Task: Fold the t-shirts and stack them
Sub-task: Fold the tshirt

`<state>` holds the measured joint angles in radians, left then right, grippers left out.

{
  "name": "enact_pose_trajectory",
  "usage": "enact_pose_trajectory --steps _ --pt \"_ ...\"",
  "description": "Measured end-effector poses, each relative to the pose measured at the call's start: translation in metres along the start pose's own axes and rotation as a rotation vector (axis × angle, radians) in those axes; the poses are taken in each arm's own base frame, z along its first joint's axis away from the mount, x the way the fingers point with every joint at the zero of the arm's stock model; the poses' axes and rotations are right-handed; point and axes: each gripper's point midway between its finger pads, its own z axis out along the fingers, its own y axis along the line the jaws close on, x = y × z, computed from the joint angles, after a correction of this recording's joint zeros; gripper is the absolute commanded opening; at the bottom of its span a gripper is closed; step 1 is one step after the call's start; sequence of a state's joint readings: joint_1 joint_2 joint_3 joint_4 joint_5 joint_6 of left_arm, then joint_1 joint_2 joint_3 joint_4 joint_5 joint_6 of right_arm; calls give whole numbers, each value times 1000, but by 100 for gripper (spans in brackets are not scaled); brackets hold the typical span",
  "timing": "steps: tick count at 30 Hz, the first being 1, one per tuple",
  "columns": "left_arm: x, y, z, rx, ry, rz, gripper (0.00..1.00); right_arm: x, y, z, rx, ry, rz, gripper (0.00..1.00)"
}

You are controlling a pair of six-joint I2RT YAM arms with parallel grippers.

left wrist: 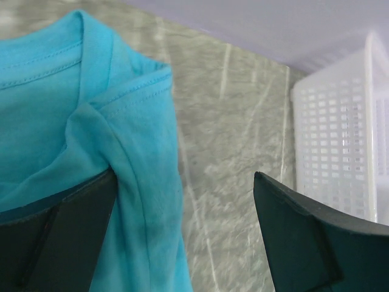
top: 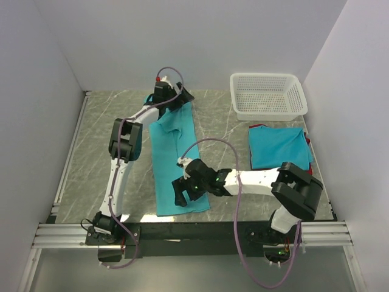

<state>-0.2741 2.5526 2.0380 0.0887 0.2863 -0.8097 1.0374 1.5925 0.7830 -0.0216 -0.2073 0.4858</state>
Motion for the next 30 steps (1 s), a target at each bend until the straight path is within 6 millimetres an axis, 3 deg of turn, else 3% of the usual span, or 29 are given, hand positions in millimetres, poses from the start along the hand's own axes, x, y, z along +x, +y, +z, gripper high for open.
enact_pose_trajectory --steps 5,11,14,17,18,21,22,25,26,28,30 --pt "14 -18 11 45 10 65 100 9 19 4 -19 34 -49 92" --pt "11 -21 11 59 6 93 99 14 22 -2 4 39 -63 93" --pt "2 -31 5 67 0 111 99 1 21 -14 38 -20 -55 94" --pt "-16 -56 -14 86 -19 137 99 -24 22 -37 78 -136 -35 95" --pt "-24 -69 -25 99 -32 152 99 -33 24 -47 85 -182 -21 95" --pt "-48 -119 -86 144 -76 192 99 -63 23 -77 103 -330 41 95" --pt "-60 -145 -119 183 -118 218 99 -71 20 -88 115 -379 70 95" --pt "-72 -199 -213 280 -205 257 99 -83 1 -115 164 -501 153 95" --pt "-69 -211 -247 313 -230 264 100 -84 -9 -125 185 -544 186 95" --pt "-55 -221 -296 358 -263 258 99 -82 -22 -138 205 -592 227 95" --pt "-23 -204 -320 340 -240 224 99 -82 -36 -149 219 -629 266 95"
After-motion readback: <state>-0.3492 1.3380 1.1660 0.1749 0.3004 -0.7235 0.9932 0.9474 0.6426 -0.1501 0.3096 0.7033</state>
